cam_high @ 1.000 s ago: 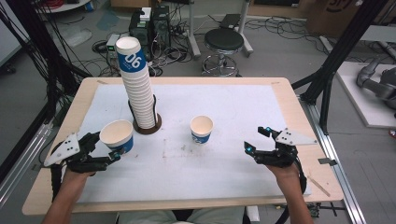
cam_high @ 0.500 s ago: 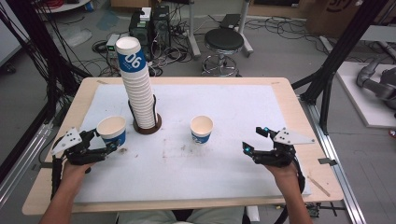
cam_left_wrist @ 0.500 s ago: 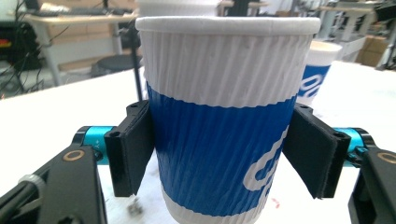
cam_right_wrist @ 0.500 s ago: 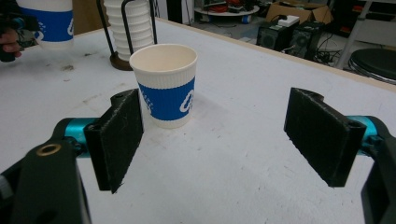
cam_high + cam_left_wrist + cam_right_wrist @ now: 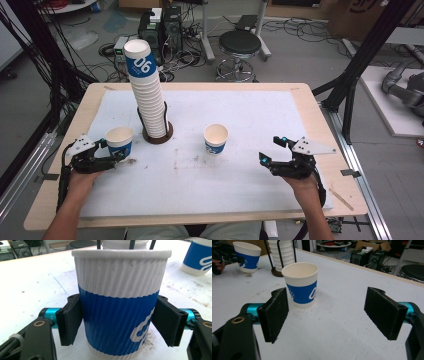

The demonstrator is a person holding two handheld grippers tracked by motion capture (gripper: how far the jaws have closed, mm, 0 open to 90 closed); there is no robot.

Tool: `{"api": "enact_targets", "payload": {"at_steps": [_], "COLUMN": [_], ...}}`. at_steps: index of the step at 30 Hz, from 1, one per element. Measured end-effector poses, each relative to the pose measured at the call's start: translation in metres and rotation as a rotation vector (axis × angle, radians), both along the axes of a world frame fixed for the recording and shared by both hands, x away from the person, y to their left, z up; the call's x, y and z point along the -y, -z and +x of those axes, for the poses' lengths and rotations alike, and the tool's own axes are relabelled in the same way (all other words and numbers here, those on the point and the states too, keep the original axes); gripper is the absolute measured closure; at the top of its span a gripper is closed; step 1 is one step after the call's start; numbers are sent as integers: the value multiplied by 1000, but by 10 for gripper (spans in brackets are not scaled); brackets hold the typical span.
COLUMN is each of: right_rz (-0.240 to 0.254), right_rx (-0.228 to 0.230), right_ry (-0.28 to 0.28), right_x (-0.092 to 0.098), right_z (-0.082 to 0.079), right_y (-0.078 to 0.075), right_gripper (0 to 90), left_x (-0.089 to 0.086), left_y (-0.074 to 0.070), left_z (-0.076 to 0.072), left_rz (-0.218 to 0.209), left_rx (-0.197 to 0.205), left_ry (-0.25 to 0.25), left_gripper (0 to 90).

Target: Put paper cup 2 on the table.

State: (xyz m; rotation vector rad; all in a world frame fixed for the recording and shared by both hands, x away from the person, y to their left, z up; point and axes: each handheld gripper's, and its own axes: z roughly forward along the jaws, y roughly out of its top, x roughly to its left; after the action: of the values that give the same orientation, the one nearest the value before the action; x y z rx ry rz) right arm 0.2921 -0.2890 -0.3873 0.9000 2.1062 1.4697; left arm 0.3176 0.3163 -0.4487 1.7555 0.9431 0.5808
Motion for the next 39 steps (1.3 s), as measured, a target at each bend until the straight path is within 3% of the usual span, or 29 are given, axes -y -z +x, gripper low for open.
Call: {"api": "enact_targets", "payload": {"at_steps": [7,11,18,20,26,29,33,35,39], "right_rz": [-2,1,0,0,3,5,8,6,9], "right_rx": [-1,-5,-11,-12,-16,-16,-13,-9,-10], "right_ry": [-3,-2,-11,-12,-6,0,9,12,17], "right_x": [0,1,0,1,3,6,7,8,9], "right_z": [-1,-1,0,0,-1,-1,-2,-2,-1], "right_y": [0,0,0,0,0,0,0,0,0], "right_gripper": [203,203,203,203,203,203,203,203,203], "left_x": [6,5,8,8,0,-7,-17,-19,-15], "left_y": [-10,-12,-10,-9,-13,-17,-31,-39,-56], "left_z": [-9,-14,-18,-18,-32,-43,-57,-63,-69], "left_rz": [112,139,137,128,80,60,-2,-59,-169], "left_rx": [-71,-108,-170,-193,-189,-152,-58,5,137], "left_ry": [-43,-51,-54,-59,-42,-36,-47,-54,-20], "left_gripper": [272,272,253,200,184,183,183,183,183]}}
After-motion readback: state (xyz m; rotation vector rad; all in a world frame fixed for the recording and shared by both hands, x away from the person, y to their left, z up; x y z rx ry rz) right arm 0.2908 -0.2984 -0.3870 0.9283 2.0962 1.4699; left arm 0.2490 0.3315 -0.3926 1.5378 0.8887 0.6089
